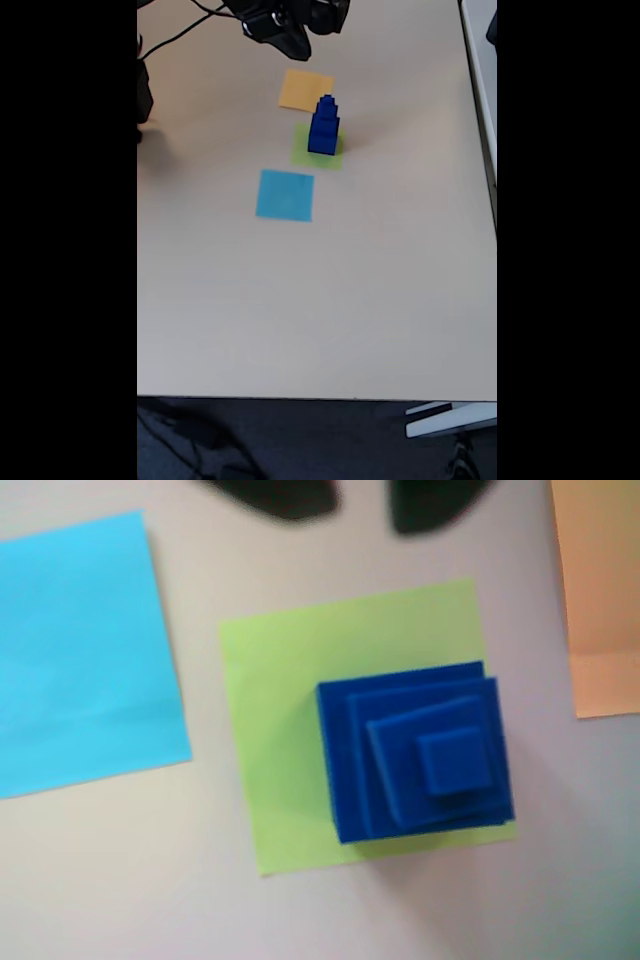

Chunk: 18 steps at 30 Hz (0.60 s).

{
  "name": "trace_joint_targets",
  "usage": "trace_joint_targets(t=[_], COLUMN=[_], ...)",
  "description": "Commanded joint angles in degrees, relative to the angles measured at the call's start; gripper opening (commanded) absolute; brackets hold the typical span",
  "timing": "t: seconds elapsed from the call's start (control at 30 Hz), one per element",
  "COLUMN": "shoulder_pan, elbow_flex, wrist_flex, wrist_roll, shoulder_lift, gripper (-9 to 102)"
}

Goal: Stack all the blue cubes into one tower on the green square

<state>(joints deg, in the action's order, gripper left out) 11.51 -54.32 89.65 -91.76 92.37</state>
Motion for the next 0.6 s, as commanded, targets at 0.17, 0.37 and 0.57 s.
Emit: trace_joint_targets(t=[0.17, 0.37, 0.57], shoulder_pan=[-1.76, -1.93, -2.11], elbow_flex=[3.25, 2.99, 2.99], wrist_flex=[1.49, 1.67, 1.85], wrist_roll=[-1.76, -1.58, -1.93], shoulder_lift=[0.62, 0.62, 0.62], gripper=[0, 0, 0])
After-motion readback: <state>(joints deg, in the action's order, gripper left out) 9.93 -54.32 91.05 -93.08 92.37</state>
